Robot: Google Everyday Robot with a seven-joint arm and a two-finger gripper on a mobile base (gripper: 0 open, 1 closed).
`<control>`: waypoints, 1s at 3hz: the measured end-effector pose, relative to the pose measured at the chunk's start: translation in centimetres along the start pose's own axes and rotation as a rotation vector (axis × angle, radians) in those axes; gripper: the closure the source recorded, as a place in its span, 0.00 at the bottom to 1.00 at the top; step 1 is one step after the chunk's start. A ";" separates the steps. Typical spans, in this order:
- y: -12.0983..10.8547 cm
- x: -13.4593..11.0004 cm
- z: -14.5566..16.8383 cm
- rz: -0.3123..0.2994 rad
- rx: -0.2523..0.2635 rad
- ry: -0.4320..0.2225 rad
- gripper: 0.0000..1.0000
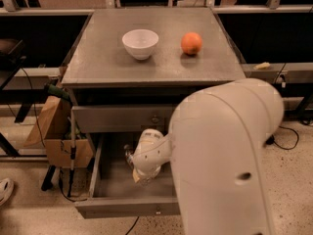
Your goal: Pick water bottle from middle drawer and place on counter
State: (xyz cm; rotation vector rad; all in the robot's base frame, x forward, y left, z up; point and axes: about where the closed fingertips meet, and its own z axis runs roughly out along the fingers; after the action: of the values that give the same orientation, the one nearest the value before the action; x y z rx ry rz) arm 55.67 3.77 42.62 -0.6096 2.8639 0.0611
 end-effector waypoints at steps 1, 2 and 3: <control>-3.6 -0.1 -5.0 0.077 -0.006 0.013 1.00; -6.1 0.2 -11.7 0.131 -0.035 0.049 1.00; -4.4 -1.4 -18.6 0.043 -0.090 0.072 1.00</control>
Offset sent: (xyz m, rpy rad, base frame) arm -0.0212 -0.1188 0.2044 -0.1359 0.1013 0.7678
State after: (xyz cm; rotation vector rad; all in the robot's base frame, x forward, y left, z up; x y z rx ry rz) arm 55.04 -1.30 61.14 -0.5783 2.9579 0.1797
